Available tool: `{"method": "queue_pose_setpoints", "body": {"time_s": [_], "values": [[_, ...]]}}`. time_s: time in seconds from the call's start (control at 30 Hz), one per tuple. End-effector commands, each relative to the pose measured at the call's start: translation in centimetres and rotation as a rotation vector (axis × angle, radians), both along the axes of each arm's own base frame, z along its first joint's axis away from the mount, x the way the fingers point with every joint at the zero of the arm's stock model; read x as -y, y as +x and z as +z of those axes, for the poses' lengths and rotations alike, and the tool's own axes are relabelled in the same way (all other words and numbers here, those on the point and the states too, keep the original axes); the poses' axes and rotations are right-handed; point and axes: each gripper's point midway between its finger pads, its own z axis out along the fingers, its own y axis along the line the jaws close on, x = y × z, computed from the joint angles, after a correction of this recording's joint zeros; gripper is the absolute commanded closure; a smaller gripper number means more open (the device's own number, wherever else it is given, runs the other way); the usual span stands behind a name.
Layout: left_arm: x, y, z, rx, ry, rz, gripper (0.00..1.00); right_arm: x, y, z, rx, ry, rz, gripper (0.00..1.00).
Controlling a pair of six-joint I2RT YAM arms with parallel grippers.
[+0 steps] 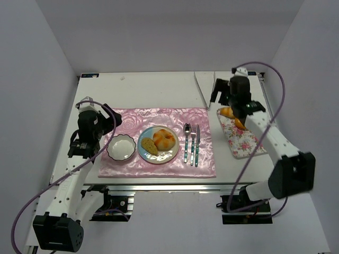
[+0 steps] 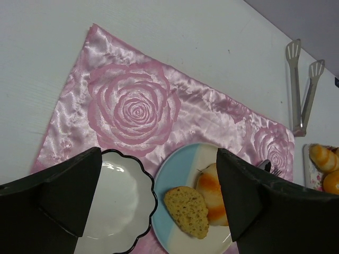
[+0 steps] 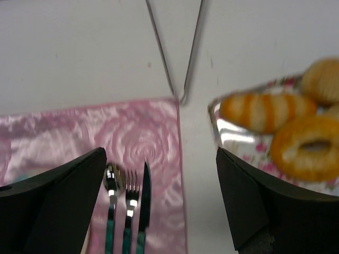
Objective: Place the bread
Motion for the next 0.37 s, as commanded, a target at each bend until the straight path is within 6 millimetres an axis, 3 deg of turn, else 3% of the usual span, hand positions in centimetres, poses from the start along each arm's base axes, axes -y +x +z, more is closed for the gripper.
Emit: {"method": "queue_pose_setpoints", "body": {"time_s": [0.0, 0.07, 0.2, 0.33], "values": [[0.1, -0.6, 1.9, 0.046, -0.027, 0.004, 0.02, -0.7, -5.8, -6.5, -0.141, 0.118, -0.018, 0.11], [0.3, -0.8, 1.9, 0.046, -0.032, -0.002, 0.02, -1.3, -8.1, -6.5, -0.136, 0.163, 0.039, 0.11], [0.2, -1.2, 1.3, 0.034, -0.04, 0.008, 0.02, -0.8, -11.9, -8.5, -0.157, 0.188, 0.06, 0.11], [0.1, -1.4, 0.9, 0.022, -0.043, 0.018, 0.02, -0.2, -12.9, -8.3, -0.13, 0.188, 0.053, 0.11]]}}
